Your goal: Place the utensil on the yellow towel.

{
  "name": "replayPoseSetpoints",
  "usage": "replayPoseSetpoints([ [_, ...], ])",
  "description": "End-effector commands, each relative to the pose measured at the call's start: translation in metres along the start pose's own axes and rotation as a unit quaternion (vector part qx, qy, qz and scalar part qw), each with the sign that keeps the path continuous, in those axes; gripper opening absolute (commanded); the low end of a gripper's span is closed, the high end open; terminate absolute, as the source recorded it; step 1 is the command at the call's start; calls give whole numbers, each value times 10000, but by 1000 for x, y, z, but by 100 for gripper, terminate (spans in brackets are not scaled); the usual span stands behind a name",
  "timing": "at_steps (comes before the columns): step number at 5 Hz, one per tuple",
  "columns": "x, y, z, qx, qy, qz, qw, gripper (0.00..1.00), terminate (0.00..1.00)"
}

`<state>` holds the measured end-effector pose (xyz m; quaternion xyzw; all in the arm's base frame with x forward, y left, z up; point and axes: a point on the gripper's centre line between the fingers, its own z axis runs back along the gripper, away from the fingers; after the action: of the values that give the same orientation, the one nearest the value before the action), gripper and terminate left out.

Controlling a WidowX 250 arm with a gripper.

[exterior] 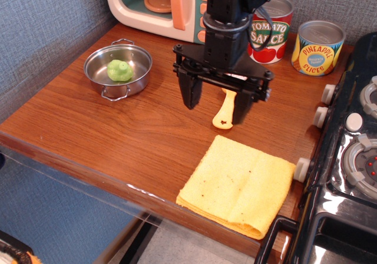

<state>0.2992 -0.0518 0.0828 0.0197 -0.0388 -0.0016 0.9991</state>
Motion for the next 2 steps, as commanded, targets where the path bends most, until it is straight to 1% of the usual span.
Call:
replayPoseSetpoints([
  [1,47,16,-13,57,-255,548,9982,100,0],
  [2,63,13,-26,117,-232,739,9969,100,0],
])
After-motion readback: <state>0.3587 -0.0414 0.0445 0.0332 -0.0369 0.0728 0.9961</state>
